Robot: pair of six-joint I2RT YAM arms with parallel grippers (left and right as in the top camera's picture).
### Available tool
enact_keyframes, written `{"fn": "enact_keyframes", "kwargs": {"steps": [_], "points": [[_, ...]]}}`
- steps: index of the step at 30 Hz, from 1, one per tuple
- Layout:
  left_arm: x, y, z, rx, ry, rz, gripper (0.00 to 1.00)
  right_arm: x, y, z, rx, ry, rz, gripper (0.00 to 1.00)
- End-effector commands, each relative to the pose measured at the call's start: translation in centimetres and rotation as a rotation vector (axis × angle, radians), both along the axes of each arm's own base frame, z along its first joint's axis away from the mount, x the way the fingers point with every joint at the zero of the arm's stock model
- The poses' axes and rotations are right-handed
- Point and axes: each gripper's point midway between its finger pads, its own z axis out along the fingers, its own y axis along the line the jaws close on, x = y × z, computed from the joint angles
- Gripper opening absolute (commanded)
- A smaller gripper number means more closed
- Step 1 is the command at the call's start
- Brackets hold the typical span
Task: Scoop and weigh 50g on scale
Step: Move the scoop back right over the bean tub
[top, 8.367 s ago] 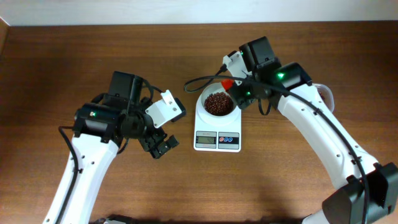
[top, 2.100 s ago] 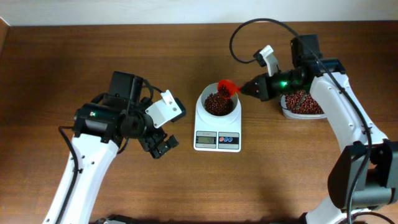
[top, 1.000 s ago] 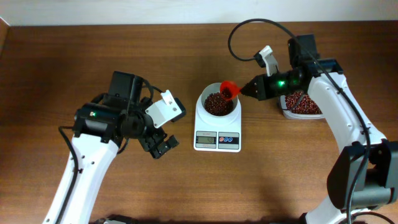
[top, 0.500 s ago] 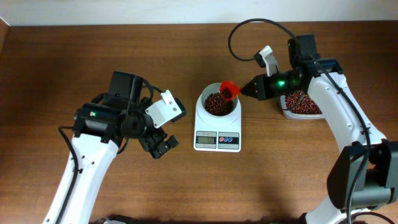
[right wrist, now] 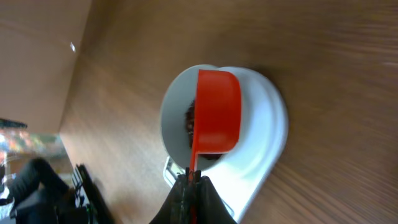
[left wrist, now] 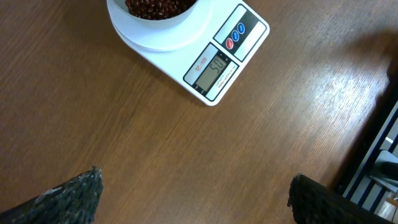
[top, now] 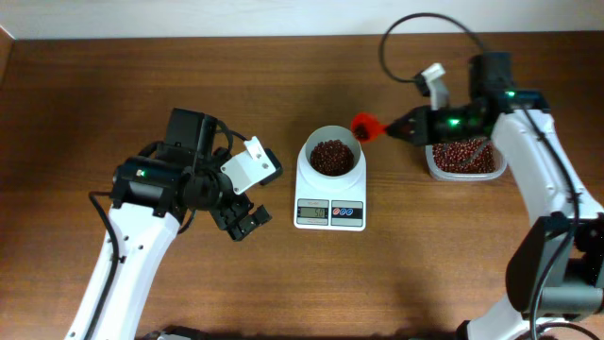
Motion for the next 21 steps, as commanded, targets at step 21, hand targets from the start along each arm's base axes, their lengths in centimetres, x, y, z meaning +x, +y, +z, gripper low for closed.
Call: {"fn": "enact_keyframes", "kwargs": {"steps": [21], "points": [[-0.2, -0.1, 0.4, -0.014, -0.016, -0.009, 0.99, -4.0, -17.7, -3.7, -0.397, 0.197, -0.314, 0.04]]}}
